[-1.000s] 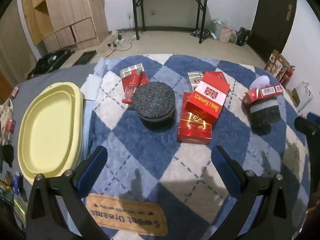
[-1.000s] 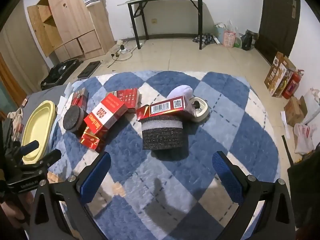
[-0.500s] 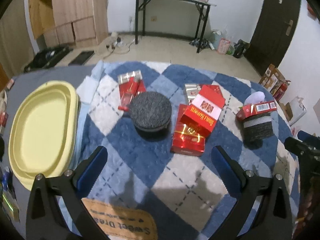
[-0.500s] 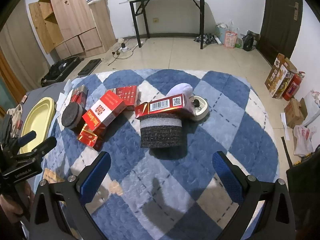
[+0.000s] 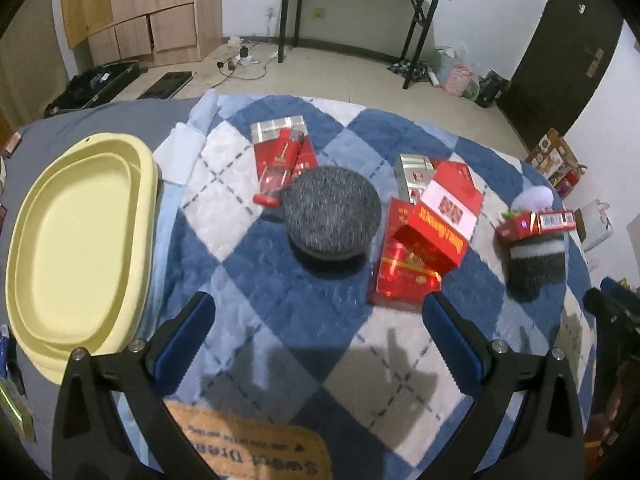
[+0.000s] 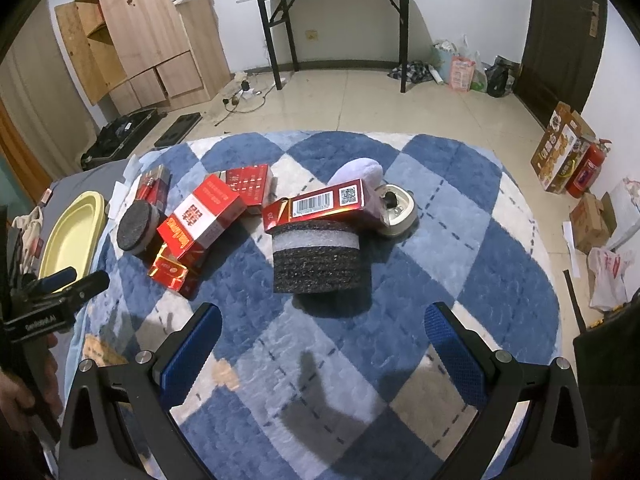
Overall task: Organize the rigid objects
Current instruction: 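Move the left tool toward the black foam cylinder, then grasp the black foam cylinder with the left tool and lift it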
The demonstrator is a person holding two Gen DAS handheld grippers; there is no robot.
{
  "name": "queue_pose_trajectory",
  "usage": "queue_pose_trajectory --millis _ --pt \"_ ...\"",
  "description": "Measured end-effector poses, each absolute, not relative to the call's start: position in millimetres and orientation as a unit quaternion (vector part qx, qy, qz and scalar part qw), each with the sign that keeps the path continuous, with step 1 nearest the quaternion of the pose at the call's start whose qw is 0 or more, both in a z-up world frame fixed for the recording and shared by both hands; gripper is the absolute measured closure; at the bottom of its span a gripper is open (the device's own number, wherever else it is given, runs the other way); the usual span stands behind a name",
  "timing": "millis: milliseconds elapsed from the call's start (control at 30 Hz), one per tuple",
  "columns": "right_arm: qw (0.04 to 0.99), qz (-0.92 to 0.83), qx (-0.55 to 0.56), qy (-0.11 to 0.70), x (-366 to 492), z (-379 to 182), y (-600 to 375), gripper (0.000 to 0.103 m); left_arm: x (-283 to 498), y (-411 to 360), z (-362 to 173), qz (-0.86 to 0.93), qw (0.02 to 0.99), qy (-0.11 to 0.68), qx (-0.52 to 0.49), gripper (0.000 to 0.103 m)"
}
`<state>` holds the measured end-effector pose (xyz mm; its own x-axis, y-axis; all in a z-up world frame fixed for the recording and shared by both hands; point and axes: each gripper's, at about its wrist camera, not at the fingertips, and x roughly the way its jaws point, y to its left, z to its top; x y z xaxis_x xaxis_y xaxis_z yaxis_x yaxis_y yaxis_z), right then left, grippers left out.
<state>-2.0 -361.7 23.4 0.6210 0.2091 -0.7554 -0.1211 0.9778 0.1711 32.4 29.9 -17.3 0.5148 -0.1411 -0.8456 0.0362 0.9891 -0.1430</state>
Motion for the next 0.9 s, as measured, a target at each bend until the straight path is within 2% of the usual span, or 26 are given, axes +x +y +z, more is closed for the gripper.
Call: queue_pose_trajectory --millis 200,567,600,633,667,700,733,767,833,900 --pt "0.883 0.099 0.062 0.455 26 10 -362 0.0 63 14 -24 -0.06 0.871 0.488 -0.015 0.0" --pt "0.866 0.085 0.043 0.491 83 -15 -351 0.0 106 21 -42 -0.05 0.87 0.49 -0.025 0.0" --pt "0.865 0.088 0.041 0.493 85 -17 -349 0.0 107 18 -43 -0.054 0.869 0.492 -0.023 0.003" --pt "0.863 0.092 0.04 0.496 88 -19 -348 0.003 108 15 -45 -0.059 0.867 0.494 -0.024 0.005" --pt "0.858 0.101 0.038 0.502 92 -23 -346 0.01 108 11 -48 -0.065 0.865 0.497 -0.026 0.01" --pt "0.855 0.108 0.036 0.506 94 -25 -344 0.012 108 8 -49 -0.073 0.863 0.499 -0.029 0.016" --pt "0.851 0.118 0.034 0.51 95 -27 -342 0.019 106 5 -50 -0.08 0.862 0.5 -0.032 0.019" --pt "0.85 0.129 0.032 0.509 95 -27 -339 0.028 105 2 -49 -0.088 0.861 0.5 -0.031 0.029" --pt "0.852 0.14 0.019 0.504 93 -25 -332 0.035 101 -6 -45 -0.096 0.863 0.496 -0.018 0.031" --pt "0.852 0.144 -0.002 0.503 89 -24 -327 0.035 100 -7 -43 -0.094 0.862 0.497 -0.019 0.032"
